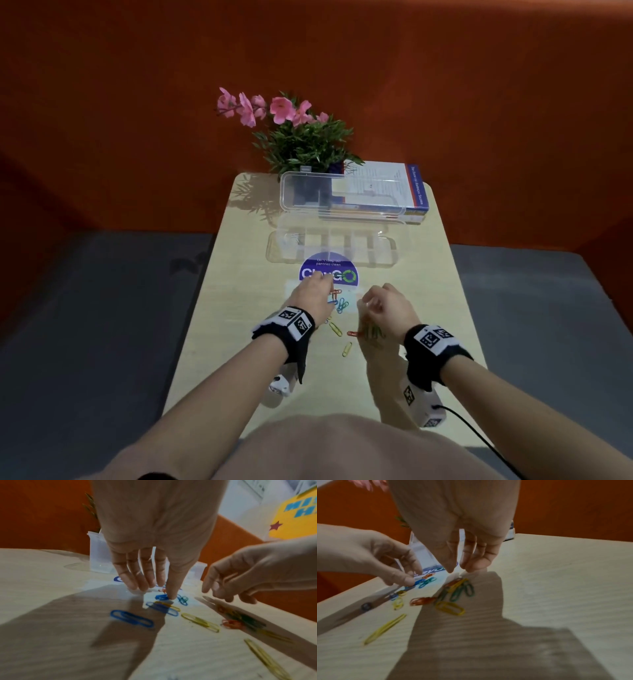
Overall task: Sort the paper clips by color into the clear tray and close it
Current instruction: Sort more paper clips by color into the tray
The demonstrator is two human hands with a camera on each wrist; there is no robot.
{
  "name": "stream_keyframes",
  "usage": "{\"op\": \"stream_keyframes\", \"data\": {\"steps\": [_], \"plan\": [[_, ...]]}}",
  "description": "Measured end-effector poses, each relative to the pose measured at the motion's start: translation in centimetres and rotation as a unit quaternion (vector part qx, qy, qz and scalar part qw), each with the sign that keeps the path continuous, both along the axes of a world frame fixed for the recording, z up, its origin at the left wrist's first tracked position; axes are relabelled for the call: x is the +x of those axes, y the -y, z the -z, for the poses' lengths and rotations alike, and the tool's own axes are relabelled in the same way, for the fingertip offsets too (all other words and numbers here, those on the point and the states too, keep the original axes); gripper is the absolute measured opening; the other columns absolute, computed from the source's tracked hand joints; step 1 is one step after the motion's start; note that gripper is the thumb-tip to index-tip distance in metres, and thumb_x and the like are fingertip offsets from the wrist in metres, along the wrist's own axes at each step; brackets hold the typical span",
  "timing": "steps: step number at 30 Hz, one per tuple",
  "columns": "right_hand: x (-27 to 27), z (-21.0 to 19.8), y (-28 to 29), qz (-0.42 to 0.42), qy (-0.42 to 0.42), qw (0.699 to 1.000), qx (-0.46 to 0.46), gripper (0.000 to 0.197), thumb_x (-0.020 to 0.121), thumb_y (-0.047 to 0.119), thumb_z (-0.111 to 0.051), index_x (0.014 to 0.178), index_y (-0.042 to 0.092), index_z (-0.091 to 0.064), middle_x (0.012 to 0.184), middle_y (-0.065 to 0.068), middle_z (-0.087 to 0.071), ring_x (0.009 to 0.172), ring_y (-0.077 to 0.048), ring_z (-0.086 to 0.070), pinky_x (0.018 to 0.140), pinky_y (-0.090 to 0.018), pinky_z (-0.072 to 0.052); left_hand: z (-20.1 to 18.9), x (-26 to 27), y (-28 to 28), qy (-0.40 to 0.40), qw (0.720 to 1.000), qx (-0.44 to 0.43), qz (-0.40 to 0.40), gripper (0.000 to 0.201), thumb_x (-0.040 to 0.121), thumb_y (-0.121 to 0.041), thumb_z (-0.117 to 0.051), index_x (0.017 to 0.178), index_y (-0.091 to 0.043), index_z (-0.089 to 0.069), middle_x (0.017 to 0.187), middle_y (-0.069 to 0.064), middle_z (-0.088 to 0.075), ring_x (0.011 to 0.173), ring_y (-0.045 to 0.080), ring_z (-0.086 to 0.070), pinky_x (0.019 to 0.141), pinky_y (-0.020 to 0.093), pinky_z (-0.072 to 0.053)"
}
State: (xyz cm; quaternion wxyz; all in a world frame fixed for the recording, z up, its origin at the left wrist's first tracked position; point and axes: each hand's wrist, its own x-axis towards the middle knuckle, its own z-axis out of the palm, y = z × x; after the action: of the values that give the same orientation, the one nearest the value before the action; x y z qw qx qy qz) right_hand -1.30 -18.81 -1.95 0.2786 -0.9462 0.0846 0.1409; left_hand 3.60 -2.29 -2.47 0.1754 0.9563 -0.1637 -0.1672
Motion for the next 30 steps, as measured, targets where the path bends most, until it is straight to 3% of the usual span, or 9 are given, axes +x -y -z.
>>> {"op": "stream_keyframes", "data": {"steps": [8, 11, 13, 15, 17, 19, 25, 28, 30], "plan": [[2.1, 0.8, -3.7, -0.071, 0.016, 0.997, -0.016, 0.018, 0.08, 0.024, -0.059, 0.096, 0.019, -0.067, 0.109, -0.007, -0.057, 0.103, -0.026, -0.057, 0.085, -0.033, -0.05, 0.0, 0.6, -0.3, -0.003, 1.0, 0.025, 0.017, 0.008, 0.088, -0.014, -0.058, 0.095, -0.012, -0.059, 0.11, 0.007, -0.06, 0.103, 0.028, -0.058, 0.087, 0.038, -0.049], [2.3, 1.1, -3.8, -0.077, 0.014, 0.996, -0.032, 0.013, 0.08, 0.021, -0.055, 0.088, 0.016, -0.065, 0.102, -0.008, -0.056, 0.099, -0.028, -0.056, 0.08, -0.032, -0.049, -0.1, 0.7, -0.8, -0.007, 1.0, 0.003, 0.011, 0.006, 0.087, -0.014, -0.059, 0.084, -0.017, -0.054, 0.103, 0.005, -0.063, 0.098, 0.026, -0.06, 0.081, 0.035, -0.048], [2.3, 1.3, -3.7, -0.073, 0.019, 0.997, -0.033, 0.008, 0.08, 0.021, -0.053, 0.078, 0.016, -0.06, 0.089, -0.004, -0.049, 0.089, -0.027, -0.056, 0.073, -0.028, -0.045, -0.2, 0.7, -1.3, -0.01, 1.0, -0.024, -0.018, 0.005, 0.088, -0.017, -0.059, 0.086, -0.019, -0.055, 0.097, 0.003, -0.068, 0.095, 0.025, -0.062, 0.079, 0.035, -0.049], [2.3, 1.0, -3.4, -0.082, 0.005, 0.996, -0.024, 0.009, 0.079, 0.023, -0.055, 0.081, 0.016, -0.061, 0.09, 0.0, -0.046, 0.089, -0.024, -0.054, 0.076, -0.026, -0.044, -0.3, 0.6, -2.0, -0.025, 0.995, -0.071, -0.061, 0.011, 0.088, -0.018, -0.061, 0.098, -0.018, -0.058, 0.093, 0.003, -0.071, 0.09, 0.024, -0.064, 0.081, 0.036, -0.052], [2.3, 0.4, -2.8, -0.111, -0.027, 0.993, -0.017, 0.019, 0.078, 0.022, -0.059, 0.095, 0.015, -0.063, 0.101, -0.003, -0.05, 0.096, -0.023, -0.054, 0.082, -0.028, -0.043, -0.4, 0.7, -2.7, -0.051, 0.984, -0.13, -0.107, 0.021, 0.088, -0.014, -0.061, 0.108, -0.017, -0.059, 0.088, 0.004, -0.072, 0.087, 0.023, -0.065, 0.083, 0.036, -0.053], [2.4, -0.1, -2.2, -0.136, -0.033, 0.99, -0.028, 0.023, 0.079, 0.016, -0.06, 0.102, 0.01, -0.06, 0.11, -0.009, -0.053, 0.099, -0.027, -0.054, 0.079, -0.029, -0.04, -0.3, 0.9, -3.4, -0.072, 0.972, -0.174, -0.142, 0.022, 0.086, -0.011, -0.06, 0.107, -0.016, -0.063, 0.08, 0.004, -0.068, 0.08, 0.023, -0.065, 0.081, 0.035, -0.053], [2.2, -0.3, -2.0, -0.125, -0.052, 0.988, -0.074, 0.019, 0.085, 0.012, -0.053, 0.102, 0.005, -0.058, 0.111, -0.013, -0.052, 0.101, -0.032, -0.055, 0.083, -0.033, -0.044, -0.8, 0.6, -3.5, -0.156, 0.939, -0.255, -0.17, 0.015, 0.088, -0.005, -0.057, 0.091, -0.016, -0.066, 0.067, 0.001, -0.058, 0.067, 0.018, -0.058, 0.07, 0.032, -0.052], [2.4, -0.4, -1.9, -0.138, -0.078, 0.984, -0.083, 0.019, 0.086, 0.014, -0.053, 0.102, 0.005, -0.056, 0.11, -0.014, -0.05, 0.102, -0.031, -0.054, 0.089, -0.036, -0.045, -0.8, 0.4, -3.3, -0.209, 0.913, -0.294, -0.191, 0.016, 0.092, -0.004, -0.051, 0.091, -0.014, -0.063, 0.065, 0.004, -0.053, 0.056, 0.017, -0.047, 0.055, 0.028, -0.042], [2.4, -0.5, -2.0, -0.139, -0.095, 0.983, -0.079, 0.012, 0.085, 0.017, -0.056, 0.095, 0.01, -0.055, 0.102, -0.009, -0.046, 0.094, -0.028, -0.053, 0.082, -0.032, -0.044, -0.8, 0.4, -3.3, -0.244, 0.894, -0.313, -0.207, 0.016, 0.095, -0.004, -0.048, 0.097, -0.012, -0.063, 0.064, 0.004, -0.05, 0.054, 0.015, -0.043, 0.052, 0.026, -0.037]]}}
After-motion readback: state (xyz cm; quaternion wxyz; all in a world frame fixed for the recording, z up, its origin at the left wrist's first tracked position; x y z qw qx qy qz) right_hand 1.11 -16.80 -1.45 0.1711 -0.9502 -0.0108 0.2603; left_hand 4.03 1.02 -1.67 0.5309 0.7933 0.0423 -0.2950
